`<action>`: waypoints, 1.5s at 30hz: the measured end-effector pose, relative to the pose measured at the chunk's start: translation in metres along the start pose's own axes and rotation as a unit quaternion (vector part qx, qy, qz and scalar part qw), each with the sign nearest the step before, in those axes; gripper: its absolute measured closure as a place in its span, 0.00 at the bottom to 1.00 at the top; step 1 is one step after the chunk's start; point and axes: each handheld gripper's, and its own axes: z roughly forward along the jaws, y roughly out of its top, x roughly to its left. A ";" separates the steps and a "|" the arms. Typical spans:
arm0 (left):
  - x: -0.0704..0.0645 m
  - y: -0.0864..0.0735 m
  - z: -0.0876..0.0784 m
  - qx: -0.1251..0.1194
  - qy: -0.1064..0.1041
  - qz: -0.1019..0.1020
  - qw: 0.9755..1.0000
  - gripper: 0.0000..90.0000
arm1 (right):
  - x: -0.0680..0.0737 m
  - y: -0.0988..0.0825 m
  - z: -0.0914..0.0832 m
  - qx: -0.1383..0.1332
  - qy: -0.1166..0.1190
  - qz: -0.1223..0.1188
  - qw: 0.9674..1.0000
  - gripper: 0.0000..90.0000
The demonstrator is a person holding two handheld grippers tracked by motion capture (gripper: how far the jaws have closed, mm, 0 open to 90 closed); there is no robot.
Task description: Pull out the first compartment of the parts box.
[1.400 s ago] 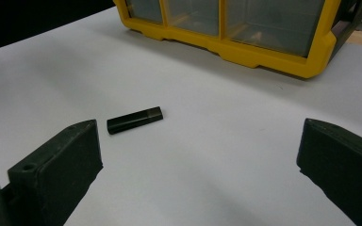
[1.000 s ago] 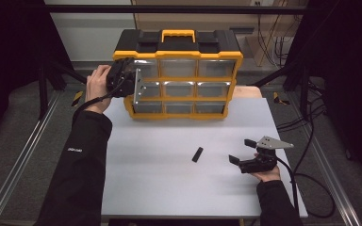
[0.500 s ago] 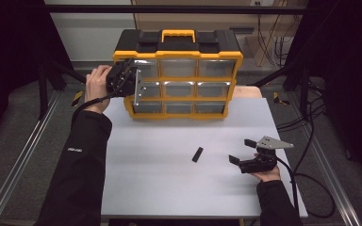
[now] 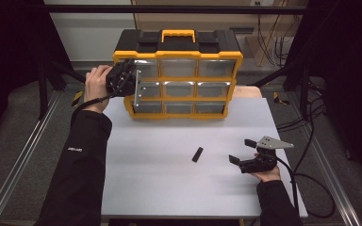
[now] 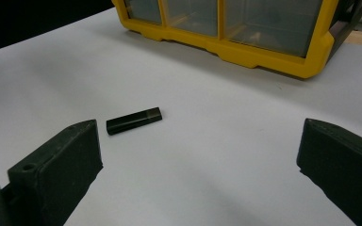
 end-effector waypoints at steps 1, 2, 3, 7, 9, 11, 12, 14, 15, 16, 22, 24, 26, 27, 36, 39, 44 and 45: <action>-0.001 0.000 0.000 -0.003 0.002 0.004 1.000 0.83 | 0.000 0.000 0.000 0.000 0.000 0.000 1.000 0.01; -0.001 0.000 0.000 0.000 0.003 0.008 1.000 0.83 | 0.000 0.000 0.000 -0.001 0.001 0.001 1.000 0.01; -0.001 0.000 0.000 0.000 0.004 0.011 1.000 0.84 | 0.000 0.000 0.000 -0.001 0.001 0.002 1.000 0.01; -0.002 0.000 0.000 -0.002 0.007 0.019 1.000 0.84 | 0.000 0.000 0.000 0.000 0.001 0.000 1.000 0.01; -0.002 0.000 0.000 -0.003 0.008 0.023 1.000 0.85 | 0.000 0.000 0.000 -0.001 0.000 0.000 1.000 0.01; -0.002 0.000 -0.001 -0.001 0.008 0.028 1.000 0.85 | 0.000 0.000 0.000 0.000 0.000 0.001 1.000 0.01; -0.002 0.000 -0.001 -0.002 0.008 0.031 0.999 0.85 | 0.000 0.000 0.000 -0.001 0.000 0.001 1.000 0.01; -0.002 0.000 -0.001 -0.002 0.007 0.031 0.999 0.85 | 0.000 0.000 0.000 0.000 0.000 0.000 1.000 0.01; -0.002 0.000 -0.002 -0.002 0.007 0.031 0.999 0.85 | 0.000 0.000 0.000 0.000 0.000 0.001 1.000 0.01; -0.002 0.000 -0.002 -0.002 0.007 0.033 0.999 0.85 | 0.000 0.000 0.000 0.000 0.000 0.000 1.000 0.01; -0.002 0.001 -0.004 -0.003 0.008 0.042 0.999 0.86 | 0.000 0.000 0.000 0.000 0.001 0.000 1.000 0.01; -0.003 0.001 -0.005 -0.004 0.010 0.045 0.999 0.86 | 0.000 0.000 0.000 0.000 0.001 0.000 1.000 0.01; -0.003 0.001 -0.006 -0.003 0.010 0.045 0.999 0.86 | 0.000 0.000 0.000 0.000 0.000 0.000 1.000 0.01; -0.003 0.001 -0.007 -0.003 0.009 0.045 0.999 0.86 | 0.000 0.000 0.000 0.000 0.000 0.000 1.000 0.01; -0.002 0.002 -0.012 -0.005 0.008 0.045 0.999 0.86 | 0.000 0.000 0.000 0.001 0.002 0.001 1.000 0.01; -0.003 0.002 -0.014 -0.006 0.010 0.048 0.999 0.86 | 0.000 0.000 0.001 0.002 0.002 0.001 1.000 0.01; -0.004 0.003 -0.016 -0.007 0.012 0.050 0.999 0.87 | 0.000 0.000 0.000 0.001 0.002 0.001 1.000 0.01; -0.004 0.003 -0.017 -0.007 0.013 0.050 0.999 0.87 | 0.000 0.000 0.000 0.000 0.002 0.002 1.000 0.01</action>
